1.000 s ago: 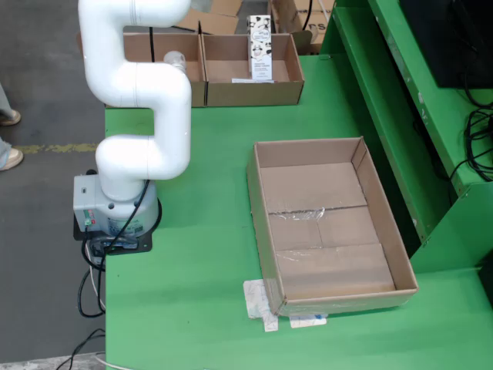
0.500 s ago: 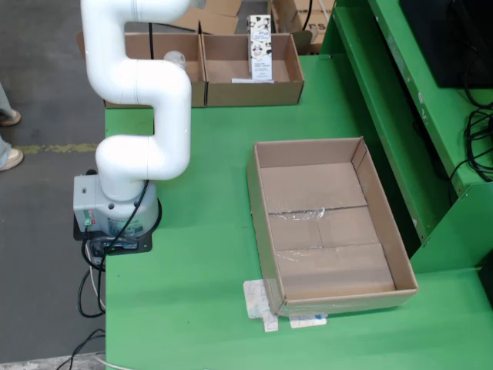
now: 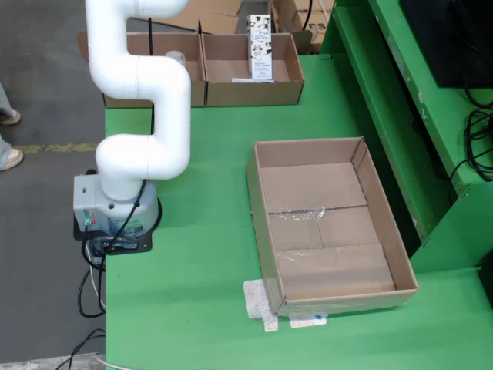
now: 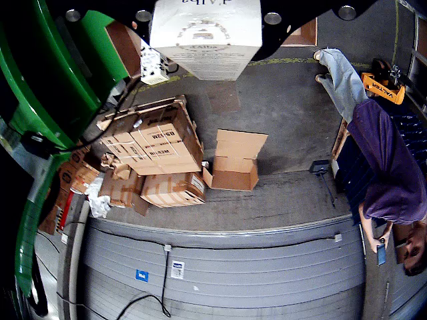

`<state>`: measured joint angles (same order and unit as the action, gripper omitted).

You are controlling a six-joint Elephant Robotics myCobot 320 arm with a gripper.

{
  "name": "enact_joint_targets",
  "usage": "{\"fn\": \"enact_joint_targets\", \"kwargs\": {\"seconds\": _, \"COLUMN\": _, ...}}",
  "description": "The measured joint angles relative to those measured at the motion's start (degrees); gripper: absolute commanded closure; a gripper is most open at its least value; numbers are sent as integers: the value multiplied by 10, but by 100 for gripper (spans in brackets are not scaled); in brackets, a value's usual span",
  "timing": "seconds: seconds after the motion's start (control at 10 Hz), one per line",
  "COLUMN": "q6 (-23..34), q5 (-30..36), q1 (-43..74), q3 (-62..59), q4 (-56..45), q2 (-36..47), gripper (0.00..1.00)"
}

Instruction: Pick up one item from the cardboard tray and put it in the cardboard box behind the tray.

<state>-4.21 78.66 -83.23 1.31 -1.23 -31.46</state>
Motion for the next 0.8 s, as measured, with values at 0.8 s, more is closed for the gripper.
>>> {"fn": "enact_joint_targets", "kwargs": {"seconds": 0.8, "q6": 0, "q5": 11, "q1": -15, "q3": 2, "q4": 30, "q2": -8, "gripper": 100}}
